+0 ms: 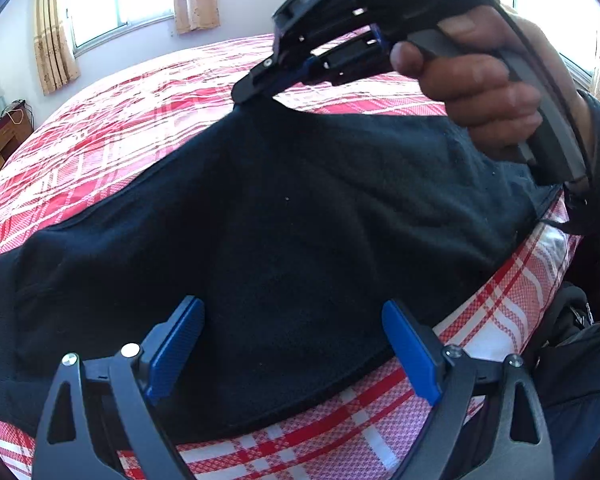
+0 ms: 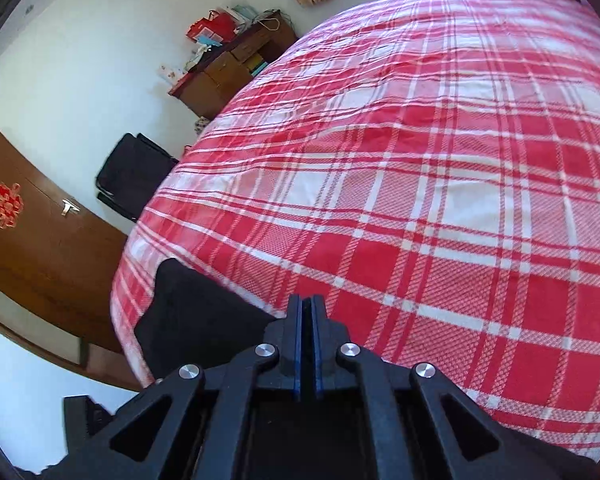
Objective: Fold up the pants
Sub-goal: 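Grasp the black pant leg hems with the right tool and lift them toward the left tool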
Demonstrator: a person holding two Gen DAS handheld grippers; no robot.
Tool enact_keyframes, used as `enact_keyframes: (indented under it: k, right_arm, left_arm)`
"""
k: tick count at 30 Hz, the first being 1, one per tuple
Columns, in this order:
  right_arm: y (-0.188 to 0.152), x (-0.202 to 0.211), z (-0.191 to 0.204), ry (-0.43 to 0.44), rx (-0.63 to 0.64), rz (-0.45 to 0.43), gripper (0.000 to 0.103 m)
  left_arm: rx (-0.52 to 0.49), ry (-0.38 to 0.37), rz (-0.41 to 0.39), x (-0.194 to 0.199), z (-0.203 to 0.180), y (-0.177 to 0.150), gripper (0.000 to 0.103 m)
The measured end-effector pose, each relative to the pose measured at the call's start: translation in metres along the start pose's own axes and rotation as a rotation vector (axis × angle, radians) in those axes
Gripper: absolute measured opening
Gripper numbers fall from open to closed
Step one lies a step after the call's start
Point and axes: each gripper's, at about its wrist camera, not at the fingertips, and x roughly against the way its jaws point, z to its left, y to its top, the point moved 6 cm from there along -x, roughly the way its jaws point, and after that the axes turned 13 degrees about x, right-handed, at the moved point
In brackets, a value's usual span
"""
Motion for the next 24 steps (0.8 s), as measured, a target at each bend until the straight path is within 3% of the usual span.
enact_keyframes:
  k: [5,12,16,19,21,23,24]
  right_arm:
    - [-0.014,-0.033,-0.037,-0.142,-0.035,0.084,0.000]
    - [-0.008,0.006,-0.045,-0.043,-0.063,0.001,0.001]
    - [-0.014,0.038,-0.027,-0.010,0.028,0.000,0.001]
    - [-0.035,0.040,-0.005,-0.004,0.134,0.063,0.001]
    - [-0.050,0.032,-0.003,-0.044,0.171,0.116,0.003]
    - [-0.069,0.018,-0.009,-0.138,0.208,0.191,0.007]
    - [-0.073,0.017,-0.008,-0.150,0.231,0.175,0.007]
  left_arm:
    - [-0.010,-0.002,0.004,0.000,-0.003,-0.002,0.094]
    - [0.009,-0.011,-0.001,0.003,-0.004,0.000,0.094]
    - [0.048,-0.027,-0.012,0.010,0.004,0.005,0.094]
    - [0.036,-0.016,-0.006,0.010,0.003,0.005,0.094]
    - [0.006,0.014,0.008,0.004,0.000,0.000,0.094]
    - [-0.018,0.032,0.004,0.004,-0.003,-0.002,0.095]
    - [-0.014,0.030,0.006,0.005,-0.004,-0.001,0.095]
